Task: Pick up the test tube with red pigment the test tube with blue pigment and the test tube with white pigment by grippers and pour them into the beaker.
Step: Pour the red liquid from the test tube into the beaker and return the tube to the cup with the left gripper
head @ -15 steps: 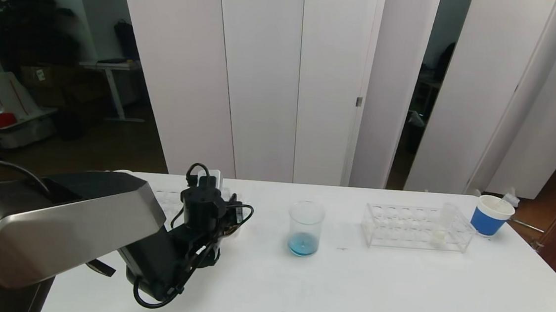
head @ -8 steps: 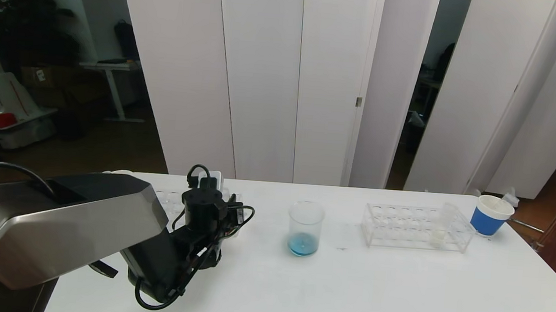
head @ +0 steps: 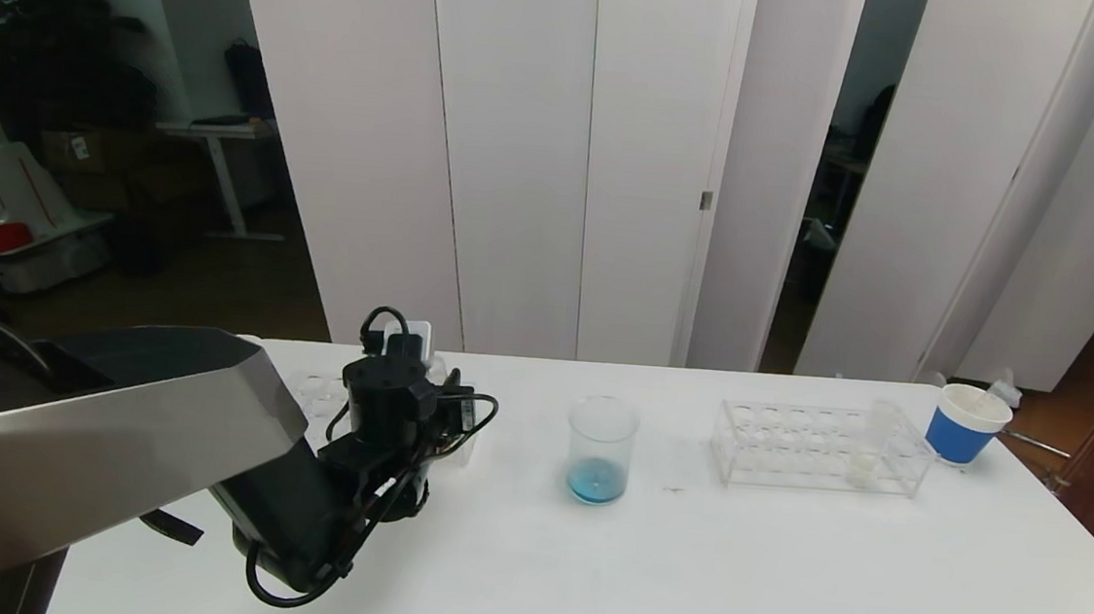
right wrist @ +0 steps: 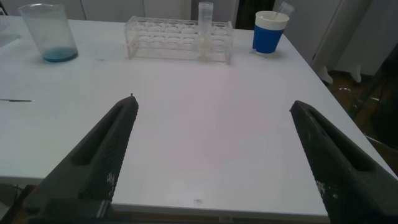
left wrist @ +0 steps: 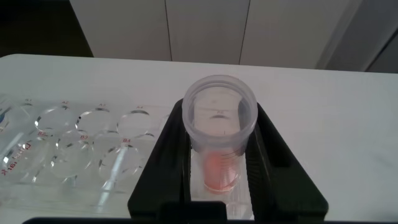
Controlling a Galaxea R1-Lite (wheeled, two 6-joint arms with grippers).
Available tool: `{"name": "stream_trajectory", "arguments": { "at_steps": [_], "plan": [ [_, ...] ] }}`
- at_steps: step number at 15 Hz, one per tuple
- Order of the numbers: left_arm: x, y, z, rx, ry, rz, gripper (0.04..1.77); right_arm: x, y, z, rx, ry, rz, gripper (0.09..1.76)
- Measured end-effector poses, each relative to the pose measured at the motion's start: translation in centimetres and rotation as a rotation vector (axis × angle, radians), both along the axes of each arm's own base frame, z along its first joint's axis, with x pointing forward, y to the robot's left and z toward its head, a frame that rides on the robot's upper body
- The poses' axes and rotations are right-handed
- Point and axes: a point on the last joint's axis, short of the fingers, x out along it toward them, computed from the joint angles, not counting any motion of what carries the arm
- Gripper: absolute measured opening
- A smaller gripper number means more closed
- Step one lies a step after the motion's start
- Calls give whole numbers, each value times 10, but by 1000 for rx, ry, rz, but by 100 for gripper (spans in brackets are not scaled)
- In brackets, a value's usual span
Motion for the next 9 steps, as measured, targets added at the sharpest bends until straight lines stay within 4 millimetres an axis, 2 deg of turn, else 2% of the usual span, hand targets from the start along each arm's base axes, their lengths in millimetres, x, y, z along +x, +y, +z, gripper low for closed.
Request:
{"name": "stream_trajectory", "arguments": {
  "at_steps": [5,9],
  "plan": [
    [-8,5,29,32,-54,-9,58,0,0,0,0,0,1,175],
    [-18,6,66,28,-118,-145,58,0,0,0,0,0,1,175]
  ]
}}
